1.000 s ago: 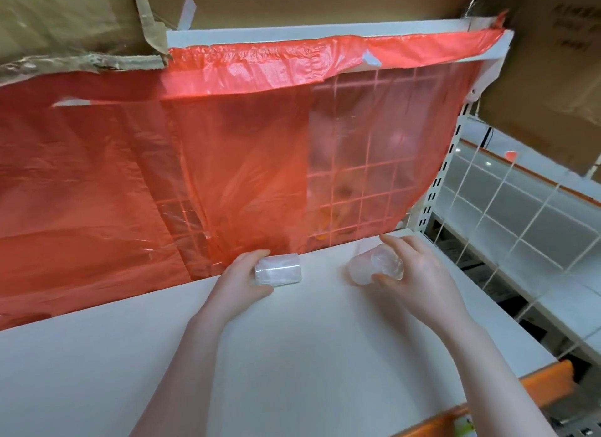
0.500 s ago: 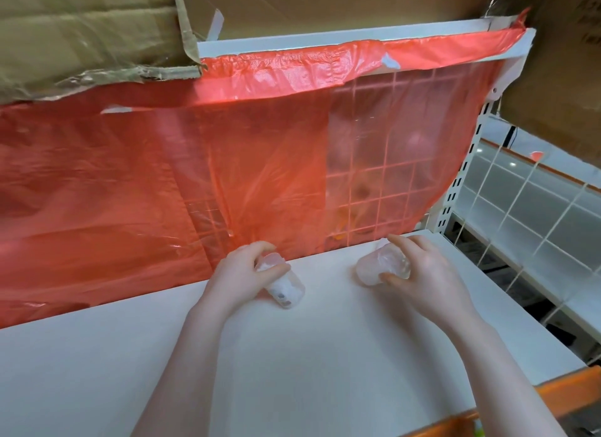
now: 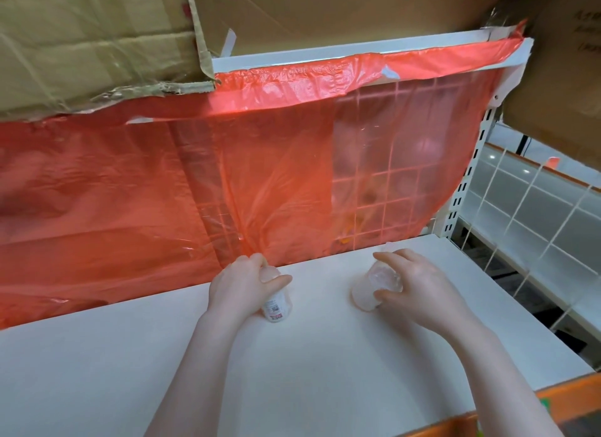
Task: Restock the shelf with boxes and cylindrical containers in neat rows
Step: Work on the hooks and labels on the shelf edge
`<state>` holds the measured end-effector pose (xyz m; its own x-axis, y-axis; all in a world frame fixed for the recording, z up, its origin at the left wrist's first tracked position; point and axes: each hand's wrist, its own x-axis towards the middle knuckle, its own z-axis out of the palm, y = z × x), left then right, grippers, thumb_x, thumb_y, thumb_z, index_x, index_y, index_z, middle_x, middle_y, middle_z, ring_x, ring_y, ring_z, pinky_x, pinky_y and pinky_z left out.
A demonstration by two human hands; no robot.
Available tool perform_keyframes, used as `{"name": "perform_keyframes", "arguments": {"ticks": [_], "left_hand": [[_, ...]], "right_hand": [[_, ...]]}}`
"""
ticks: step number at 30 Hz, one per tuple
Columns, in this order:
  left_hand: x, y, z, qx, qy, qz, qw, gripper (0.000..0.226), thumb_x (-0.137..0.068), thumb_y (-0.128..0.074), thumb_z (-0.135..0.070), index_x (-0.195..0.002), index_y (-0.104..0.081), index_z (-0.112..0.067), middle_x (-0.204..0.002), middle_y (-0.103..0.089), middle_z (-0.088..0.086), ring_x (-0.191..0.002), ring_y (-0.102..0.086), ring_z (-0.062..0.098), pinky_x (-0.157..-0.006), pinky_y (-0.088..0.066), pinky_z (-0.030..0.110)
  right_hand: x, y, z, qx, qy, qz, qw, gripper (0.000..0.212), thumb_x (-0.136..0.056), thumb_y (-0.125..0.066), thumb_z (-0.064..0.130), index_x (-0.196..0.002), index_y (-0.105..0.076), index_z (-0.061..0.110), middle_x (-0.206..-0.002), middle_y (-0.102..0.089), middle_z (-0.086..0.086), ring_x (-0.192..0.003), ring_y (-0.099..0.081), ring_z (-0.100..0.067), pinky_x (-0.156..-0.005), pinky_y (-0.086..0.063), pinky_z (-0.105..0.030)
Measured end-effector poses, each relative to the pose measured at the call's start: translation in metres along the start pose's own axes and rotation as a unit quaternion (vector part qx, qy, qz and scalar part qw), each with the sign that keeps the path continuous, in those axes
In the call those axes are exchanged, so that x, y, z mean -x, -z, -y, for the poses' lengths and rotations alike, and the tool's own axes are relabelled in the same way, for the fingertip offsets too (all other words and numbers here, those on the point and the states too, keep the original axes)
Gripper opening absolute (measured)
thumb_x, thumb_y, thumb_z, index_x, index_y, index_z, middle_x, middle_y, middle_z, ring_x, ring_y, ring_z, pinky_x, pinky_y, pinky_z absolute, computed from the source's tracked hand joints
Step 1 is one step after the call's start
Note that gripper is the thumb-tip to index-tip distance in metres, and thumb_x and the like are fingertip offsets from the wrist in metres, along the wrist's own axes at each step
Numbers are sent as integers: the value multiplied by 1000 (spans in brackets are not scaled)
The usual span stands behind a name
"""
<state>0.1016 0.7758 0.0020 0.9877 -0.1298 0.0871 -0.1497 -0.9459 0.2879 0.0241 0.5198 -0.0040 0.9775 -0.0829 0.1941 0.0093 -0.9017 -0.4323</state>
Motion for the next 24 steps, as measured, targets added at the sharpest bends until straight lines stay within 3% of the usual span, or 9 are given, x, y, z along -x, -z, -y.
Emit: {"name": "perform_keyframes", "arguments": {"ticks": [7,10,13,17,21,24], "left_hand": [[5,-11,0,28,-47,6,998,46,-75,-59,-65,-104,-58,-29,-98,-54,-7,-102,-51,17,-73,-38,31],[7,-14,3,55,-82,19,995,55,-75,-63,-61,-121,-53,-32,-111,-52,-10,-112,-45,15,-86,-39,29],[8,-13,5,66,-119,49,990,67,-74,-69,-50,-134,-43,-36,-126,-46,-15,-120,-39,13,-97,-34,26],[5,-9,9,59,-130,106,984,72,-72,-66,-26,-138,-39,-37,-135,-40,-18,-128,-34,12,-105,-32,29],[7,-3,11,67,-112,125,984,69,-71,-64,-19,-135,-44,-36,-131,-43,-16,-124,-39,10,-101,-38,31],[17,3,11,53,-83,84,992,59,-73,-67,-32,-129,-49,-35,-126,-49,-13,-117,-47,11,-95,-41,30]], "right_hand": [[-5,4,2,21,10,46,999,61,-79,-66,32,-135,-43,31,-122,-48,7,-114,-44,-13,-87,-39,-26],[-9,5,3,29,15,67,997,62,-79,-65,33,-137,-42,29,-123,-47,6,-116,-43,-14,-90,-39,-27],[-14,5,3,36,18,85,996,63,-80,-62,30,-139,-41,26,-129,-45,6,-122,-40,-13,-94,-38,-26],[-18,6,6,47,13,90,995,62,-80,-59,30,-139,-41,25,-129,-46,4,-124,-39,-13,-91,-39,-27],[-15,7,6,53,-6,67,996,51,-79,-60,37,-127,-51,24,-115,-52,2,-111,-49,-17,-85,-45,-31],[-11,10,5,44,-12,54,997,42,-80,-60,41,-118,-55,25,-105,-52,3,-100,-54,-18,-80,-45,-31]]}}
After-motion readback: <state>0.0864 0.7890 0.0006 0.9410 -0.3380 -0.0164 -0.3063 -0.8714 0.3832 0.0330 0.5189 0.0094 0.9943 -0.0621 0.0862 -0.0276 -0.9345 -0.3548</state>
